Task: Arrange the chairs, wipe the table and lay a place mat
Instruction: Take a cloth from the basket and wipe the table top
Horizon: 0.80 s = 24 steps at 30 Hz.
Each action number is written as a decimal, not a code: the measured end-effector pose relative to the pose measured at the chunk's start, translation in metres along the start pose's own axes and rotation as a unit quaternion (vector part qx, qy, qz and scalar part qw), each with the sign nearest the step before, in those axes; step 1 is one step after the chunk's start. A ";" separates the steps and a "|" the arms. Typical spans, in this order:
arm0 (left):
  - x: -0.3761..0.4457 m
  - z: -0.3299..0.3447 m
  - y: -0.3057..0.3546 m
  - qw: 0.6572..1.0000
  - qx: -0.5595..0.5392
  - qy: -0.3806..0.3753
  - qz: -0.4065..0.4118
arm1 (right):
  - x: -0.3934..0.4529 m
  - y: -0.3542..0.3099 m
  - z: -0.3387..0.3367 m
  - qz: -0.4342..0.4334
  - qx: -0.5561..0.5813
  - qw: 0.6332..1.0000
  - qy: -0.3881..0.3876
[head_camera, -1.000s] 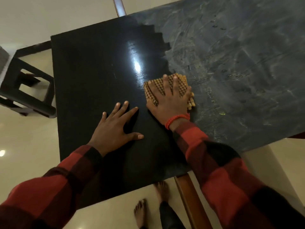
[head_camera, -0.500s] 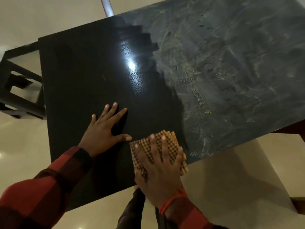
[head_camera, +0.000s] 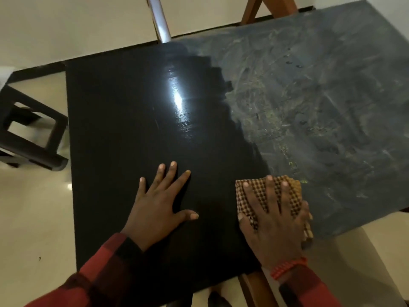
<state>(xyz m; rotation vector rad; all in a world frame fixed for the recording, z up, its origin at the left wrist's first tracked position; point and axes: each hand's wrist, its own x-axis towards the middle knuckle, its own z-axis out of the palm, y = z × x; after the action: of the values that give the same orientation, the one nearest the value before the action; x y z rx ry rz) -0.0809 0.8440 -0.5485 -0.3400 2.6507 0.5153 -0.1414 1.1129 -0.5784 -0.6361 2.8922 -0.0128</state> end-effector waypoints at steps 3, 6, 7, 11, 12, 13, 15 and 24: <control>0.006 -0.011 0.000 1.000 -0.007 0.000 -0.003 | 0.041 -0.009 -0.002 -0.066 -0.011 0.997 0.026; 0.026 -0.031 -0.008 0.999 -0.028 0.047 -0.005 | 0.096 -0.017 -0.007 -0.063 -0.014 0.996 0.055; 0.035 -0.038 -0.014 0.997 -0.032 0.064 -0.004 | 0.115 -0.022 -0.009 -0.049 -0.012 0.997 0.063; 0.081 -0.065 -0.037 0.995 -0.021 0.098 -0.006 | 0.181 -0.054 -0.016 -0.070 -0.007 0.995 0.069; 0.093 -0.073 -0.042 0.994 -0.020 0.105 -0.006 | 0.197 -0.060 -0.018 -0.091 -0.013 0.993 0.069; 0.105 -0.080 -0.047 0.993 -0.021 0.112 -0.005 | 0.214 -0.063 -0.020 -0.105 -0.017 0.992 0.071; 0.125 -0.094 -0.056 0.991 -0.028 0.129 -0.004 | 0.251 -0.067 -0.025 -0.097 -0.010 0.992 0.079; 0.174 -0.118 -0.078 0.990 -0.020 0.137 -0.001 | 0.368 -0.112 -0.044 -0.095 0.003 0.993 0.063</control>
<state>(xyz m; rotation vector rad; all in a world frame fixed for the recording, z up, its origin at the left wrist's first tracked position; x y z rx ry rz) -0.2523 0.6984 -0.5496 -0.4546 2.9060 0.5568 -0.4313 0.8560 -0.5936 -0.9399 2.9377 -0.0904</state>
